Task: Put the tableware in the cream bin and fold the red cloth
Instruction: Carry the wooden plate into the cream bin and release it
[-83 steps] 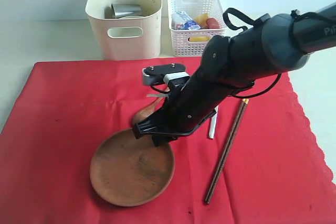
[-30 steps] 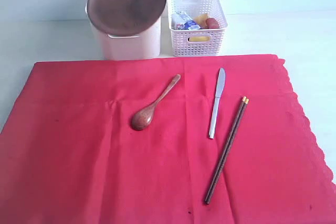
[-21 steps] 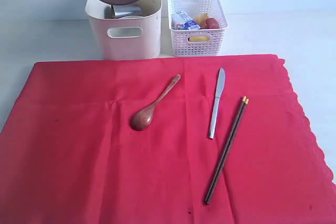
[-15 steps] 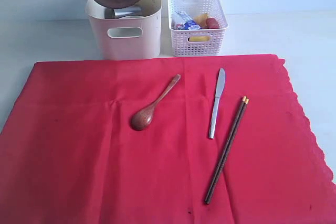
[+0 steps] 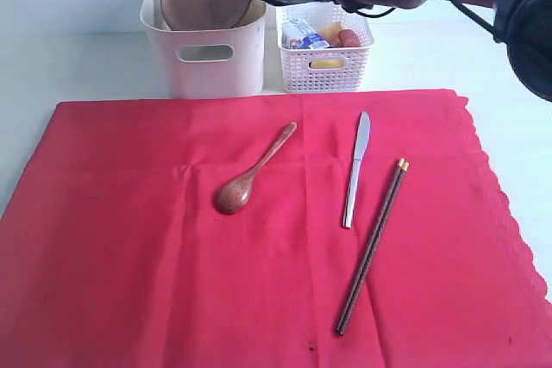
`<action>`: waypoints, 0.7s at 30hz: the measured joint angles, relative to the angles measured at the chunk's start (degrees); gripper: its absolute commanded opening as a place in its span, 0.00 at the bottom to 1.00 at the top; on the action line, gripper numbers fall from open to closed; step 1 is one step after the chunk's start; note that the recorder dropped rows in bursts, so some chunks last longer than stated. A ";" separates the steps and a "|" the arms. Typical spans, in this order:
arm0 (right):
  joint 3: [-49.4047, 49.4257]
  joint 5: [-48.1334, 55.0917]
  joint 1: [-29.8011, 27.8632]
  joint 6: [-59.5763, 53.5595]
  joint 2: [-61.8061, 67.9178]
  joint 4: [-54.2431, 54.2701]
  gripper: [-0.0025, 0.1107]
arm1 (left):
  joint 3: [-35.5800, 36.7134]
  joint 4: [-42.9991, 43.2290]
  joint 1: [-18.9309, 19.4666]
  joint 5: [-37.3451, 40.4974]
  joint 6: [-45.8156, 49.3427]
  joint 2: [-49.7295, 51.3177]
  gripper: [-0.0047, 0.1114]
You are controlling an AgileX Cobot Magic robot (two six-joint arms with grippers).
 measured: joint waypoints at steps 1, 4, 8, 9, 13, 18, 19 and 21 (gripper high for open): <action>0.00 -0.46 0.11 0.00 0.00 0.00 0.22 | 0.00 0.00 0.00 0.00 0.00 0.00 0.05; -0.24 -1.01 0.11 0.14 0.00 0.12 0.40 | 0.00 0.00 0.00 0.00 0.00 0.00 0.05; -0.24 -1.07 0.11 0.24 0.00 -2.69 0.52 | 0.00 0.00 0.00 0.00 0.00 0.00 0.05; -0.24 -0.80 0.11 0.24 0.00 -3.85 0.52 | 0.00 0.00 0.00 0.00 0.00 0.00 0.05; -0.24 2.72 0.11 0.24 -1.49 -4.82 0.53 | 0.00 0.00 0.00 0.00 0.00 0.00 0.05; -0.24 13.22 0.11 0.24 -7.84 -10.83 0.47 | 0.00 0.00 0.00 0.00 0.00 0.00 0.05; -0.24 15.46 0.11 0.43 -9.27 -13.57 0.41 | 0.00 0.00 0.00 0.00 0.00 0.00 0.05; -0.24 21.01 0.11 3.76 -12.66 -20.75 0.26 | 0.00 0.00 0.00 0.00 0.00 0.00 0.05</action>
